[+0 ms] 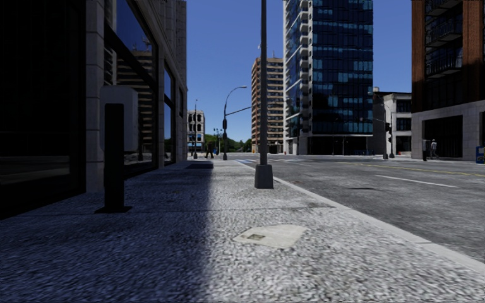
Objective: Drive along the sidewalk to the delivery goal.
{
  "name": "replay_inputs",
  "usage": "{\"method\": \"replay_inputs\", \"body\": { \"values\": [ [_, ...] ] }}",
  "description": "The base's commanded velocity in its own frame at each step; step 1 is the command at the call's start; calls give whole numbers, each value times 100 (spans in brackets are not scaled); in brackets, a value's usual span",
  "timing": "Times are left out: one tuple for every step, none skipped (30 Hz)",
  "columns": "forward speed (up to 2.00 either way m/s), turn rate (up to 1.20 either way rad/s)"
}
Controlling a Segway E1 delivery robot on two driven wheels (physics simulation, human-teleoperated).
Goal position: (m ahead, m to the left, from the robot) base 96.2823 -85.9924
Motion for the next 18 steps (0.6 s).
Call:
{"method": "replay_inputs", "body": {
  "values": [
    [200,37],
    [200,37],
    [200,37],
    [200,37],
    [200,37],
    [200,37],
    [200,37],
    [200,37],
    [200,36],
    [200,36],
    [200,35],
    [200,34],
    [200,28],
    [200,28],
    [200,21],
    [200,10],
    [200,1],
    [200,1]
  ]
}}
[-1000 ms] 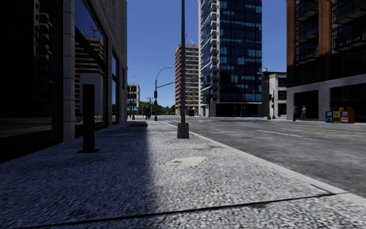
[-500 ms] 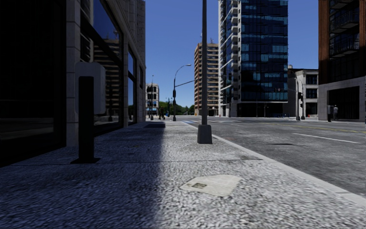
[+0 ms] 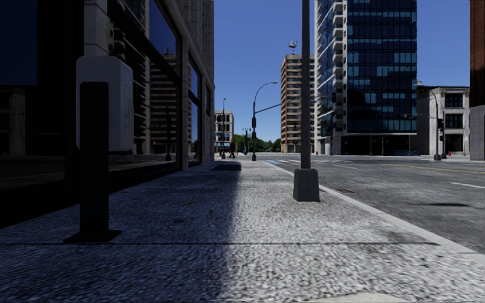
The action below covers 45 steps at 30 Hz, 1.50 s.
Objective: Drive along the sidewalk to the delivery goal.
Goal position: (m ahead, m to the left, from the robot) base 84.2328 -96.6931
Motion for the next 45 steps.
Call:
{"method": "replay_inputs", "body": {
  "values": [
    [200,0],
    [200,0],
    [200,0],
    [200,0],
    [200,0],
    [200,0],
    [200,0],
    [200,0],
    [200,0],
    [200,0],
    [200,0],
    [200,0],
    [200,0],
    [200,0],
    [200,0],
    [200,0],
    [200,0],
    [200,0],
    [200,0],
    [200,0],
    [200,0],
    [200,0],
    [200,0],
    [200,0],
    [200,9],
    [200,9],
    [200,21],
    [200,25],
    [200,27],
    [200,27],
    [200,27],
    [200,27],
    [200,20],
    [200,20],
    [200,14],
    [200,7],
    [200,0],
    [200,0],
    [200,0],
    [200,0],
    [200,0],
    [200,0],
    [200,0],
    [200,0],
    [200,0]
  ]
}}
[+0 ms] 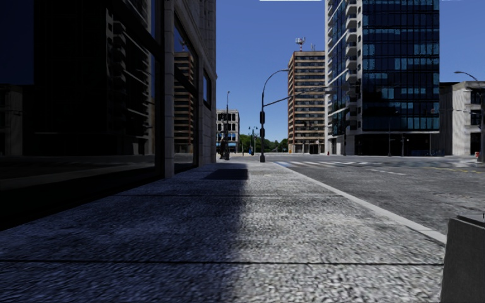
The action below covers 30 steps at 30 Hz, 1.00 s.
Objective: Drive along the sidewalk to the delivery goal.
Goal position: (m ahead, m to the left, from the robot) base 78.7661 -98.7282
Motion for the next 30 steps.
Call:
{"method": "replay_inputs", "body": {
  "values": [
    [200,7],
    [200,15],
    [200,15],
    [200,19],
    [200,22],
    [200,23],
    [200,24],
    [200,24],
    [200,24],
    [200,24],
    [200,24],
    [200,24],
    [200,24],
    [200,24],
    [200,24],
    [200,24],
    [200,24],
    [200,24],
    [200,24],
    [200,24],
    [200,24],
    [200,20],
    [200,20],
    [200,12],
    [200,4],
    [200,0],
    [200,0],
    [200,0],
    [200,0],
    [200,0]
  ]
}}
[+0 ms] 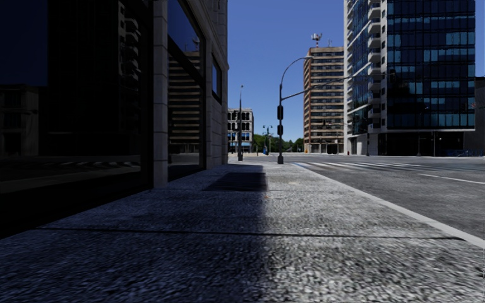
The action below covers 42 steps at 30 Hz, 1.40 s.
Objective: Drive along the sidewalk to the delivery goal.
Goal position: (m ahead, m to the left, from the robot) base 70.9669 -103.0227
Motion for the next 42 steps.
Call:
{"method": "replay_inputs", "body": {
  "values": [
    [200,0],
    [200,0],
    [200,0],
    [200,0],
    [200,0],
    [200,0],
    [200,0],
    [200,0],
    [200,0],
    [200,0],
    [200,0],
    [200,0],
    [200,0],
    [200,0],
    [200,0],
    [200,0],
    [200,0],
    [200,0],
    [200,0],
    [200,0],
    [200,0],
    [200,4],
    [200,4],
    [200,10],
    [200,16],
    [200,18],
    [200,18],
    [200,18],
    [200,18],
    [200,18],
    [200,18],
    [200,18],
    [200,18],
    [200,18],
    [200,18],
    [200,15],
    [200,13],
    [200,13],
    [200,12],
    [200,12],
    [200,8],
    [200,8]
  ]
}}
